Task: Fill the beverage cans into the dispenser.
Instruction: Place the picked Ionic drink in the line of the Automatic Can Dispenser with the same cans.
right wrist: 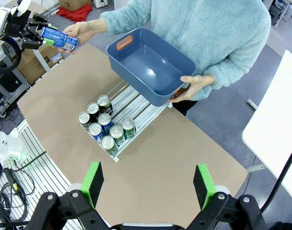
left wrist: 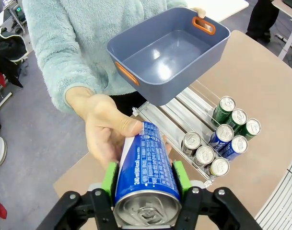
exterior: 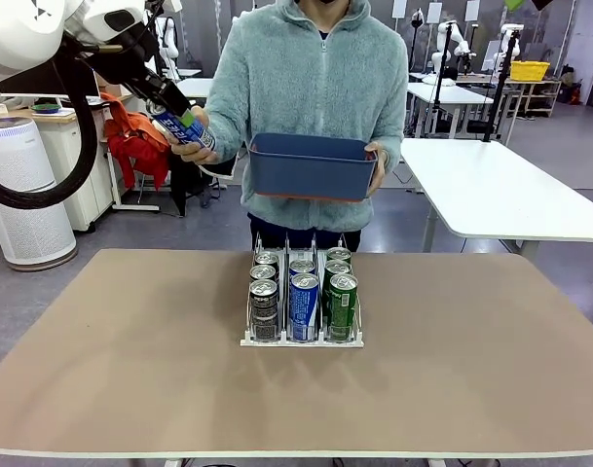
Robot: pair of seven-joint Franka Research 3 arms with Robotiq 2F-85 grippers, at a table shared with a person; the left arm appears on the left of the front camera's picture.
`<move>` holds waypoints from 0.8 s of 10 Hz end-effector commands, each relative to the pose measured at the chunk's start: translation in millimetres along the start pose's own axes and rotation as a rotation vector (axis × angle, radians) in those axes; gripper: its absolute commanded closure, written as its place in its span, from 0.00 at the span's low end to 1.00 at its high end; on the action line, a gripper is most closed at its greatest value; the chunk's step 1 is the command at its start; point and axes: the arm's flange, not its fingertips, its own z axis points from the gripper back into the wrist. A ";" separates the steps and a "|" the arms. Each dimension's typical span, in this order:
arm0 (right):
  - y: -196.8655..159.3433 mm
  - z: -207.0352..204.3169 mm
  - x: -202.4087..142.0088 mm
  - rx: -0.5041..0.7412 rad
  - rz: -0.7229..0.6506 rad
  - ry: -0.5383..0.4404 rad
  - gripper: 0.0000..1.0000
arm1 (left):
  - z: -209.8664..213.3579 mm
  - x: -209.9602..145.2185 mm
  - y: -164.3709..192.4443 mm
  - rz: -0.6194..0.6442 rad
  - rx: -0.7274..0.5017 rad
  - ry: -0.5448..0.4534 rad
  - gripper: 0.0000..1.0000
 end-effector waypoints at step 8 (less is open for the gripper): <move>0.8 -0.2 -1.1 -0.003 0.001 0.001 0.00 | 0.2 -0.7 0.0 -0.002 0.000 0.000 1.00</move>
